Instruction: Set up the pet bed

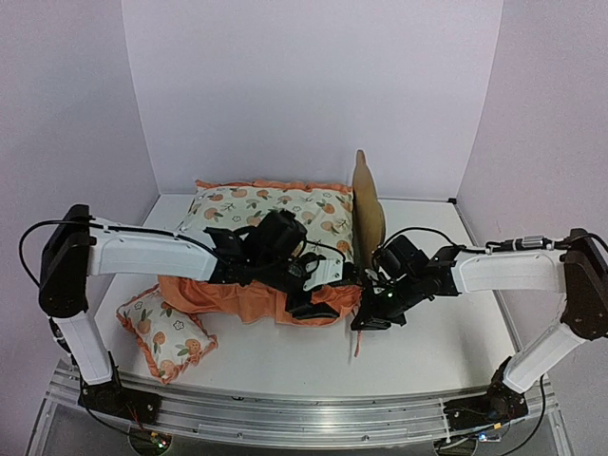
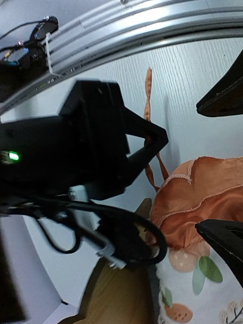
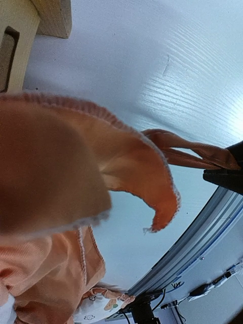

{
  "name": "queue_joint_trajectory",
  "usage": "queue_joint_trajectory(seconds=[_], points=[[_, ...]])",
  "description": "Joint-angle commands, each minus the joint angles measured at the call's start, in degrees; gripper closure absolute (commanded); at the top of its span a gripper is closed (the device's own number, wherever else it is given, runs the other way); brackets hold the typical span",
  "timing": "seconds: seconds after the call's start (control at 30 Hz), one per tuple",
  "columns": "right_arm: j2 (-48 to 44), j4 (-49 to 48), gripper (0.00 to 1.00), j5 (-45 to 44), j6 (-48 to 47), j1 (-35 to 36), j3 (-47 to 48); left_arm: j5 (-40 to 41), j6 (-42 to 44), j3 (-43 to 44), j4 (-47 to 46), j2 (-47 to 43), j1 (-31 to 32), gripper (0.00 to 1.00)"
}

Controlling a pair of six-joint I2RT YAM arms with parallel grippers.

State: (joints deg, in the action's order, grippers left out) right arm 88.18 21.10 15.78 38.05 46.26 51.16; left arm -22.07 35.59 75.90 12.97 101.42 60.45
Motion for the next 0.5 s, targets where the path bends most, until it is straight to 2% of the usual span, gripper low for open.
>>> queue_joint_trajectory(seconds=[0.0,0.2,0.33,0.4,0.47], points=[[-2.09,2.83,1.00,3.47,3.22,0.38,0.85,8.83,-3.04,-5.37,-21.40,3.16,0.77,0.29],[-2.37,2.04,1.00,2.59,3.40,0.35,1.48,12.54,-3.62,-11.54,-32.45,6.64,4.17,0.31],[-1.79,2.10,1.00,3.12,2.92,0.37,1.97,15.32,-5.85,-9.90,-35.62,9.85,4.32,0.36],[-1.94,2.10,1.00,3.19,3.02,0.30,1.46,15.21,-5.81,-8.80,-35.37,11.05,4.31,0.45],[-2.56,2.10,1.00,3.26,3.12,0.24,0.80,15.35,-5.70,-7.93,-34.21,12.22,4.28,0.61]])
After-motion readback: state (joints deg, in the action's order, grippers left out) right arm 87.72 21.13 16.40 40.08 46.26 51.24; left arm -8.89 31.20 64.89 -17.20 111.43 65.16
